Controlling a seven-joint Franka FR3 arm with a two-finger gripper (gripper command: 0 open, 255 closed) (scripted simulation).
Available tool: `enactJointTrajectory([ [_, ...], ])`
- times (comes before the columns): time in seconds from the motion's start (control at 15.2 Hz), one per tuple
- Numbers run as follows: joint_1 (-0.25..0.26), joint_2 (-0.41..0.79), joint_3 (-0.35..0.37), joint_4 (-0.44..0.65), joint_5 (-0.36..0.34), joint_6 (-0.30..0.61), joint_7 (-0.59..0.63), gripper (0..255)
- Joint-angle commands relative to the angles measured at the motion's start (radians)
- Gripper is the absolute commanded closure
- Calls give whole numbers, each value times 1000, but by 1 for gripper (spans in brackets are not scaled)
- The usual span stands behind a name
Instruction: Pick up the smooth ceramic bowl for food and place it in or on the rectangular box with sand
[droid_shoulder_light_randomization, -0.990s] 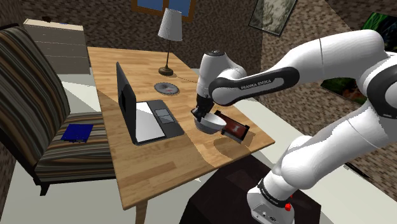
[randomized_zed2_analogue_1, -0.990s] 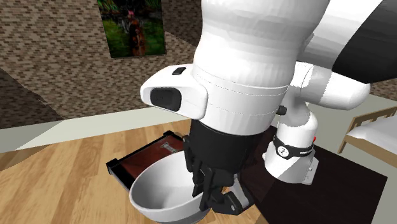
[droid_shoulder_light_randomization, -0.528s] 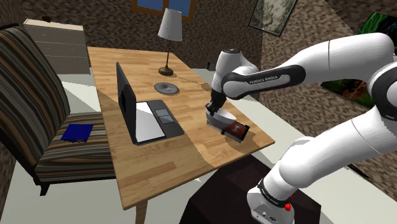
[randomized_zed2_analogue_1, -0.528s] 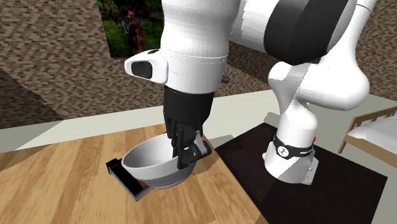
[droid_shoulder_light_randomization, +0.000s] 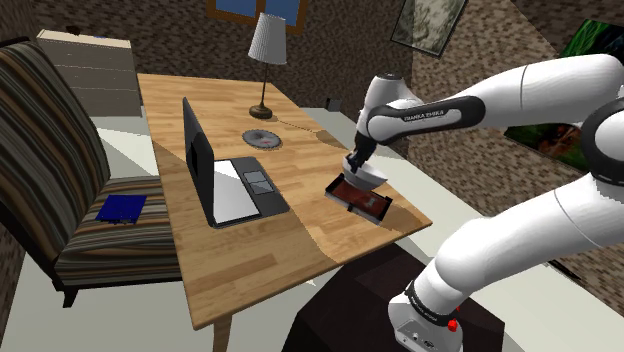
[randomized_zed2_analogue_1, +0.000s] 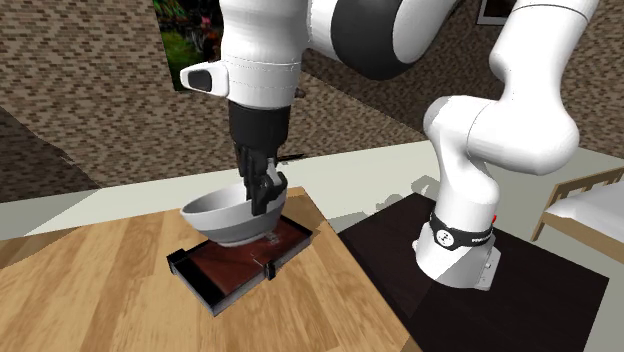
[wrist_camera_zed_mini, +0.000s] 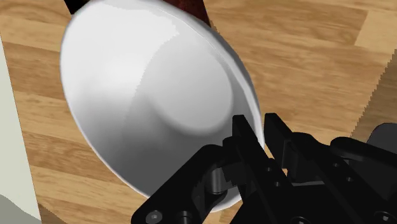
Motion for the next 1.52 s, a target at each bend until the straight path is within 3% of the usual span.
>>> enactJointTrajectory([
  [0.0, -23, 5, -38, 15, -11, 1, -55, 255],
  [1.45, -55, 185, -73, -93, -70, 292, -24, 255],
])
